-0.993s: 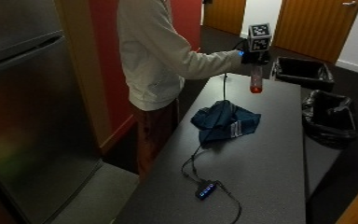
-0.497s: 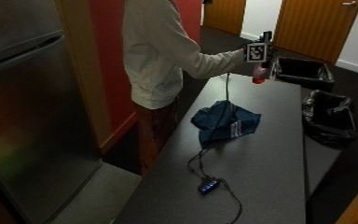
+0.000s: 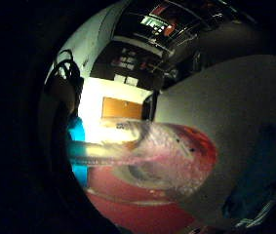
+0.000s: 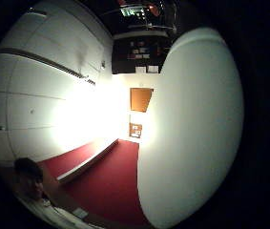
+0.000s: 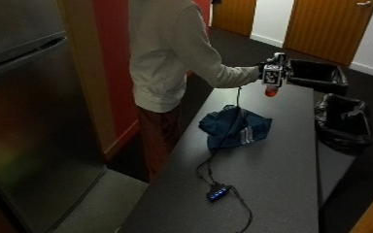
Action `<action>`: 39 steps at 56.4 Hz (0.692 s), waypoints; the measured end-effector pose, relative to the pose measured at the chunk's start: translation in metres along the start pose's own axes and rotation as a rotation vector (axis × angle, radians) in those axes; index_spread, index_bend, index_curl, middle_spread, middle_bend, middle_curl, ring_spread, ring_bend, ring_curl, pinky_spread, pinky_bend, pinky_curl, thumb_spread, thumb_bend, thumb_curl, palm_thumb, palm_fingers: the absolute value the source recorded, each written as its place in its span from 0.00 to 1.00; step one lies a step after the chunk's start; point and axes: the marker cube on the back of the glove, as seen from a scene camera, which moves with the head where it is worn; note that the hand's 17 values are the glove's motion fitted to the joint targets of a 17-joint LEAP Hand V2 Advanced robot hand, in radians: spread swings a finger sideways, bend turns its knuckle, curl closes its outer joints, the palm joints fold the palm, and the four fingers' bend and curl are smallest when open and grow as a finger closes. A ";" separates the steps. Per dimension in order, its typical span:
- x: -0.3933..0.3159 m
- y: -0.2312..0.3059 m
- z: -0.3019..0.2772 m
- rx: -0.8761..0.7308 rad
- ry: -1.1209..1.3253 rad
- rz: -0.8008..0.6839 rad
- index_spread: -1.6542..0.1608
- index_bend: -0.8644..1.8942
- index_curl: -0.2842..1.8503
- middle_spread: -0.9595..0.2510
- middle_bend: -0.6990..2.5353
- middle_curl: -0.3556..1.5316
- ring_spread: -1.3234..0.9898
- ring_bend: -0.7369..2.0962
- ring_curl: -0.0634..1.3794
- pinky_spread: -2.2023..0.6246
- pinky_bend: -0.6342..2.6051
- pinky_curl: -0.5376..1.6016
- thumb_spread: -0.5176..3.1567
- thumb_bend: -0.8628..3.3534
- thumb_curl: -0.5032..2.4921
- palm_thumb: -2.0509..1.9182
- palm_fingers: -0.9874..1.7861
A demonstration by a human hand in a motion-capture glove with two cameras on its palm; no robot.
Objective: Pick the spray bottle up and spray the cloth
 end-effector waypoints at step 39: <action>0.073 -0.074 0.158 -0.033 0.069 -0.060 0.77 0.34 0.34 0.65 0.27 0.42 0.50 0.38 0.33 0.72 0.30 0.44 0.26 0.19 0.41 0.78 0.62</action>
